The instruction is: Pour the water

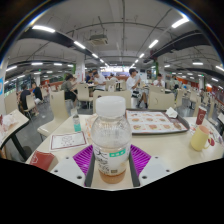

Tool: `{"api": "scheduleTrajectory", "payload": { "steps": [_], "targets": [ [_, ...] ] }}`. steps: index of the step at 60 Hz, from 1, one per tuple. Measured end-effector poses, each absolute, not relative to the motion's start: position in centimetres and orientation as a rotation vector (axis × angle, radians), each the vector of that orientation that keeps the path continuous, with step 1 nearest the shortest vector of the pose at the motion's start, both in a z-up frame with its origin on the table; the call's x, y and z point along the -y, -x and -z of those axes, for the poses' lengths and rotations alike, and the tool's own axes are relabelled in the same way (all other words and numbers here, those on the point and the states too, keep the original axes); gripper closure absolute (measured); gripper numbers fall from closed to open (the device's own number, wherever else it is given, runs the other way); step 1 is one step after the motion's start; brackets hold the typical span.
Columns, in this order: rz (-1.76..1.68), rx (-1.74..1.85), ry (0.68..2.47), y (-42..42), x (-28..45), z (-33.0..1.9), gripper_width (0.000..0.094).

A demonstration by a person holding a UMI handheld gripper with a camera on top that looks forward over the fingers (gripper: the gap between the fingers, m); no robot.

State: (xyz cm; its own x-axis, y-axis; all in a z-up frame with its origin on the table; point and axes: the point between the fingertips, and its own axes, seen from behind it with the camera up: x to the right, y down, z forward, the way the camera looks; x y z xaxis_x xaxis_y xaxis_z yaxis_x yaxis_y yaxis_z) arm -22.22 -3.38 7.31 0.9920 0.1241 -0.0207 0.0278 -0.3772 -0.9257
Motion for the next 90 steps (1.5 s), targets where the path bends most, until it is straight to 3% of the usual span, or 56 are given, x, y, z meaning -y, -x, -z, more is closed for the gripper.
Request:
{"api": "scheduleTrajectory", "payload": {
  "steps": [9, 14, 23, 38, 46, 67, 78, 90],
  "targets": [
    [-0.123, 0.103, 1.973, 22.2, 3.3, -7.6, 0.0513],
    [-0.132, 0.106, 1.975, 22.0, 3.2, -8.7, 0.0515],
    [-0.283, -0.011, 1.934, 20.5, 2.8, -14.4, 0.0516],
    [-0.905, -0.520, 1.772, 12.5, -0.1, -25.2, 0.0516],
    [-1.250, -0.815, 1.647, 6.7, -1.5, -26.9, 0.0517],
    [-1.758, -1.487, 1.312, -3.7, -4.6, -19.1, 0.0517],
    [-1.787, -1.547, 1.333, -4.8, -4.7, -16.5, 0.0517],
    [-1.618, -1.293, 1.568, -5.0, -4.2, -18.2, 0.0516]
  ]
}}
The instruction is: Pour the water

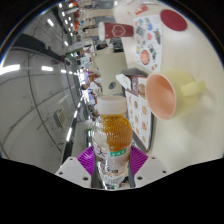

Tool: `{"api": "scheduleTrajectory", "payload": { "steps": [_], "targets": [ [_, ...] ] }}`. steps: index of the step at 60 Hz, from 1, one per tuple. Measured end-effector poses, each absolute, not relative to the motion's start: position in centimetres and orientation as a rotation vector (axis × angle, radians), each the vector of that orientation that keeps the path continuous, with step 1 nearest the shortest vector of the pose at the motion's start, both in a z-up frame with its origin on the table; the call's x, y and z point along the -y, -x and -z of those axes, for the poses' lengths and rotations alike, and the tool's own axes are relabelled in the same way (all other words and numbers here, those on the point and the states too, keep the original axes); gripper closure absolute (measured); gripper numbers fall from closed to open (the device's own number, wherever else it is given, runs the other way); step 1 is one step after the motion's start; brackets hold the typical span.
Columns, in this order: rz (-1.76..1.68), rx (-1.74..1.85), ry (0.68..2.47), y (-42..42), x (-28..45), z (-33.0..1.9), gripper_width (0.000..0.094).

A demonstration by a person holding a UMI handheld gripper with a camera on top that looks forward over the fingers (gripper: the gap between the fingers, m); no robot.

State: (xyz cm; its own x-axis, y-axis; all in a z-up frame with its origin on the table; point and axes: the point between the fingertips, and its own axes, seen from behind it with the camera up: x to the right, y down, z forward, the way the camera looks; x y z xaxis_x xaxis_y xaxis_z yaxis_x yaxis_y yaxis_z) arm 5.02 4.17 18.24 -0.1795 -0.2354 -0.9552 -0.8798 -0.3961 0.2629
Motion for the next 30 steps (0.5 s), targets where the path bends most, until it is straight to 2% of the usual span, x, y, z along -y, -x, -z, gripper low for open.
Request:
{"api": "scheduleTrajectory", "payload": {
  "steps": [10, 17, 23, 30],
  "targets": [
    [-1.153, -0.788, 1.746, -9.6, -5.3, -23.4, 0.0516],
    [-0.784, -0.469, 1.740, -15.0, -6.0, -28.1, 0.0516],
    [-0.523, -0.286, 1.711, -19.5, -6.1, -30.1, 0.0514],
    [-0.258, -0.168, 1.729, -25.1, -6.4, -27.7, 0.0517]
  ]
}}
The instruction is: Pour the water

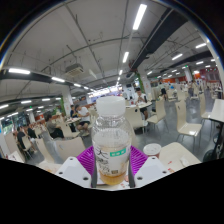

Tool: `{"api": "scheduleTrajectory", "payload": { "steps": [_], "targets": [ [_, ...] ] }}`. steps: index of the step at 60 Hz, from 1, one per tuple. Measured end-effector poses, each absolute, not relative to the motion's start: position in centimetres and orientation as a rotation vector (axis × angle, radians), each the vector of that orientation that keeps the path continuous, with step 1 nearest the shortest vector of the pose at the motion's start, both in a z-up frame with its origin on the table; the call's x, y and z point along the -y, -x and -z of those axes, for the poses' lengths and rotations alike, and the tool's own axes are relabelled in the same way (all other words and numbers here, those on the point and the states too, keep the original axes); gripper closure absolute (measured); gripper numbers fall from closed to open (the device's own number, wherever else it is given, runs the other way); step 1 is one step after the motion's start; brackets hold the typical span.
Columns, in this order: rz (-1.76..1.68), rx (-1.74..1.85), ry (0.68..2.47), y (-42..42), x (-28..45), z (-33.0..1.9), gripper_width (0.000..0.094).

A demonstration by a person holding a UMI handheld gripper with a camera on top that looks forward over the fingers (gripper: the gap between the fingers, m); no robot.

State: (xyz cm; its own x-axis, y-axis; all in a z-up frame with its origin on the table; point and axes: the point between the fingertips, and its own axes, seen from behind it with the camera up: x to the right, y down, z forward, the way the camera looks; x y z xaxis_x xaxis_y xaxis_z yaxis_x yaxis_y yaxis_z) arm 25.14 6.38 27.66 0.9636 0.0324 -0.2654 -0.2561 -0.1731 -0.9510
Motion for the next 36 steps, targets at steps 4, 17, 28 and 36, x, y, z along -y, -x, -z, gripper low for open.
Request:
{"api": "scheduleTrajectory", "payload": {
  "steps": [4, 17, 28, 36],
  "targets": [
    [-0.156, -0.138, 1.754, -28.4, -6.1, -25.4, 0.0518],
    [0.035, -0.078, 1.888, -34.6, -4.6, -14.8, 0.0515],
    [0.046, -0.101, 1.952, -36.3, -3.1, -8.7, 0.0513],
    [0.056, -0.117, 1.943, -36.7, -2.1, -6.8, 0.0504]
  ]
}}
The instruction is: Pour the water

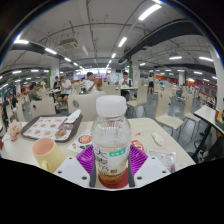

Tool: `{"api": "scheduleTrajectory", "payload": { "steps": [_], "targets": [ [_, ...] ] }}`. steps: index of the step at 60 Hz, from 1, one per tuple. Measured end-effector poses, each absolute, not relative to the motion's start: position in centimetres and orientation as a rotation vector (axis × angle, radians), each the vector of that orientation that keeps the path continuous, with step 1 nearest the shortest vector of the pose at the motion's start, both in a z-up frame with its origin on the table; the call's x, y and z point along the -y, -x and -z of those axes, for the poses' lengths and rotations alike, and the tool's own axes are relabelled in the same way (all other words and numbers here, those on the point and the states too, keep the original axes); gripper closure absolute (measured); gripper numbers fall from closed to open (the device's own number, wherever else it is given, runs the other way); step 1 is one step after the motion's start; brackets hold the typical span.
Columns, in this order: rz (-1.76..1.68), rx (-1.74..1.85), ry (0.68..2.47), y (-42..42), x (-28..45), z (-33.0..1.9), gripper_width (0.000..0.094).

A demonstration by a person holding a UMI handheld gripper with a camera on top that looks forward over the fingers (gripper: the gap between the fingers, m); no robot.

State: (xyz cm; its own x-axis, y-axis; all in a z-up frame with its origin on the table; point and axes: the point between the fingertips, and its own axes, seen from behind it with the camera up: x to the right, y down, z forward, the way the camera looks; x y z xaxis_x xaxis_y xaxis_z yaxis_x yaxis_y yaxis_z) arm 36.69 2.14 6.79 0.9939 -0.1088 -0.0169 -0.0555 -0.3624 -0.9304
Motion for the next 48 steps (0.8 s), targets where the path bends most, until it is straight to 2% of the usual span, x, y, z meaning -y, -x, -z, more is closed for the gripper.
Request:
{"api": "scheduleTrajectory", "payload": {
  "steps": [3, 12, 15, 18, 28, 48],
  "targets": [
    [0.055, -0.130, 1.939, -36.6, -2.4, -6.8, 0.0496],
    [0.061, -0.130, 1.959, -36.6, -2.4, -6.7, 0.0365],
    [0.059, -0.138, 1.988, -36.5, -2.1, -6.4, 0.0260],
    [0.058, -0.145, 2.014, -36.5, -1.1, -6.7, 0.0084],
    [0.118, -0.145, 2.085, -35.6, 2.7, -8.3, 0.0095],
    [0.157, -0.148, 2.203, -28.0, 15.8, -13.7, 0.0086]
  ]
}}
